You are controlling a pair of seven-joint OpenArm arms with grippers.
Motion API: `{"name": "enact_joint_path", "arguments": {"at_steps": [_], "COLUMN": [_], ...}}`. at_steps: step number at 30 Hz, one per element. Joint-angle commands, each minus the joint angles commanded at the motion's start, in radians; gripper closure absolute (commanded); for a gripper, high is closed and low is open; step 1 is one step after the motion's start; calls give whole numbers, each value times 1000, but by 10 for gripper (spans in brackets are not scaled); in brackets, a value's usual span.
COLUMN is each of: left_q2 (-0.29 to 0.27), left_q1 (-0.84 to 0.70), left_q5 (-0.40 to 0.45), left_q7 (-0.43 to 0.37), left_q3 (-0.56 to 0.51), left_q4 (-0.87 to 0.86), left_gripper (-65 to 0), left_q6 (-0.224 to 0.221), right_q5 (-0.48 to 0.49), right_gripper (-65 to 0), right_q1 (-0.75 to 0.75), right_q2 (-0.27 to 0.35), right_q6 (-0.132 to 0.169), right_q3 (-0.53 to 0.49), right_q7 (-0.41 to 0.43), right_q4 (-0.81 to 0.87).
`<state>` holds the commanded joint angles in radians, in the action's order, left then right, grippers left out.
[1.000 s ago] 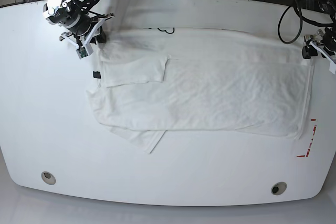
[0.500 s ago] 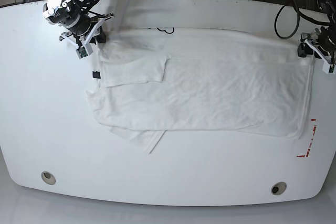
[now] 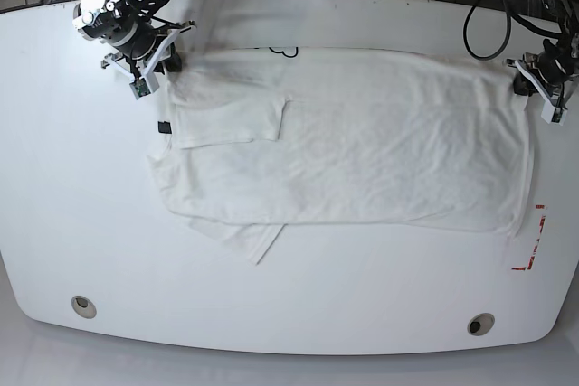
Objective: Fold the T-shirt properly
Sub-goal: 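Pull the held shirt edge away from the hem with both grippers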
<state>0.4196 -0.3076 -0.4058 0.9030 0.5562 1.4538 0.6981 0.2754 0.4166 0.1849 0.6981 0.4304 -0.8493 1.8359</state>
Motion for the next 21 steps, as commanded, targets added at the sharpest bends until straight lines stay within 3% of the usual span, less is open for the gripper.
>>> {"name": "enact_joint_path", "arguments": {"at_steps": [11, 21], "left_q2": [-14, -14], "left_q1": [-137, -195], "left_q5": [0, 2], "left_q7": [0, 0], "left_q3": [6, 6], "left_q4": [195, 249], "left_gripper": [-4, -4], "left_q6": [0, 0], "right_q5": [0, -8], "right_gripper": [-36, -36], "right_q1": [95, 144], "right_q2": [34, 38], "right_q6": [0, 0], "right_q3": [54, 135], "right_q7": [0, -2], "right_q4": [44, 46]}}
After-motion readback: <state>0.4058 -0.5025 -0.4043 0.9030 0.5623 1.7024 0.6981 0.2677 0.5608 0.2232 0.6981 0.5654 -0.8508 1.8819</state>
